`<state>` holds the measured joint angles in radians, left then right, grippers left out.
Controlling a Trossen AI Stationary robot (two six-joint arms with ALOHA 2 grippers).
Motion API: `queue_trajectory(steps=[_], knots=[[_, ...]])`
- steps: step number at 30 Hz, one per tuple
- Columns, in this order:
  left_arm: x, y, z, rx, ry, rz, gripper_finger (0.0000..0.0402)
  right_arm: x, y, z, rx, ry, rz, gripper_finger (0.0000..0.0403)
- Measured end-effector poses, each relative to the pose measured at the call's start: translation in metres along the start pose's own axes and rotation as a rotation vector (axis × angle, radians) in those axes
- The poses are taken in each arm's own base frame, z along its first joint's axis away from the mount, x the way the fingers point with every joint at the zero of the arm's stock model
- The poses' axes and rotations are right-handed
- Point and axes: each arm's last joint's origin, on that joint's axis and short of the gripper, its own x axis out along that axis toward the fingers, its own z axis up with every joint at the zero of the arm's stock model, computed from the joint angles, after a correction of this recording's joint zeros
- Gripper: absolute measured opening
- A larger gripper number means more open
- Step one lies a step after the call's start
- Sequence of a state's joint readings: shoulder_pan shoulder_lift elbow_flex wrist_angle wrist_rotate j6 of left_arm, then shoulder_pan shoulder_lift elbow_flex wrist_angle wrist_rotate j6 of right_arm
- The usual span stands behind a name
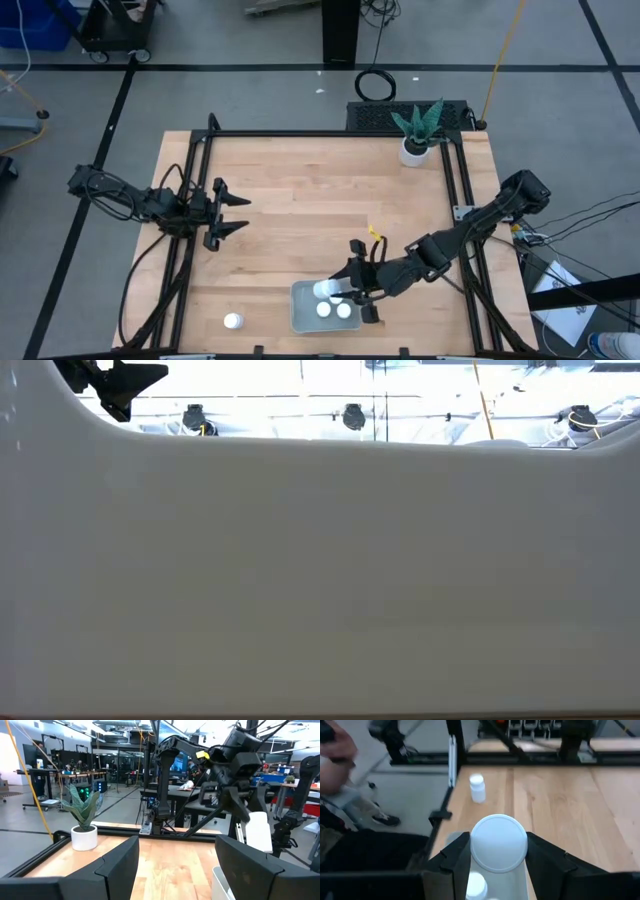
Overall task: Pick and place pill bottles into a basket
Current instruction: Put the white pill bottle into the gray bin
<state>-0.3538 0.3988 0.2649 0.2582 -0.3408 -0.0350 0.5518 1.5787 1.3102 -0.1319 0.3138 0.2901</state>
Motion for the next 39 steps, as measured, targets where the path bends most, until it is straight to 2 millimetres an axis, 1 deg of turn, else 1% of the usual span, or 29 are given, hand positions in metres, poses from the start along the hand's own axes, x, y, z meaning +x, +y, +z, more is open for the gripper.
queue_trajectory(steps=[3, 6, 10, 13, 17, 21, 24, 27, 33, 39], knots=[[0.0, 0.0, 0.0, -0.001, 0.0, 0.0, 0.0269, 0.009, -0.002, -0.009, -0.007, 0.05, -0.024, 0.0149], [0.0, 0.0, 0.0, -0.002, 0.0, 0.0, 0.0269, 0.018, -0.002, -0.011, -0.008, 0.077, -0.034, 0.0149], [0.0, 0.0, 0.0, -0.003, 0.0, 0.0, 0.0269, 0.031, 0.002, -0.008, -0.023, 0.138, -0.056, 0.0149], [0.0, 0.0, 0.0, -0.003, 0.0, 0.0, 0.0269, 0.042, 0.008, -0.003, -0.043, 0.191, -0.064, 0.0149], [0.0, 0.0, 0.0, -0.003, 0.0, 0.0, 0.0269, 0.053, 0.017, 0.011, -0.067, 0.27, -0.044, 0.0149], [0.0, 0.0, 0.0, -0.004, 0.001, 0.0, 0.0269, 0.07, 0.017, 0.023, -0.1, 0.348, -0.026, 0.0149], [0.0, 0.0, 0.0, -0.005, 0.001, 0.0, 0.0269, 0.08, 0.016, 0.025, -0.114, 0.379, -0.025, 0.0149], [0.0, 0.0, 0.0, -0.008, 0.001, 0.0, 0.0269, 0.088, 0.013, 0.019, -0.13, 0.404, -0.027, 0.0149], [0.0, 0.0, 0.0, -0.007, 0.002, 0.0, 0.0269, 0.093, 0.003, 0.015, -0.112, 0.418, -0.035, 0.0149], [0.0, 0.0, 0.0, -0.007, 0.002, 0.0, 0.0269, 0.095, 0.0, 0.014, -0.104, 0.424, -0.041, 0.0149]])
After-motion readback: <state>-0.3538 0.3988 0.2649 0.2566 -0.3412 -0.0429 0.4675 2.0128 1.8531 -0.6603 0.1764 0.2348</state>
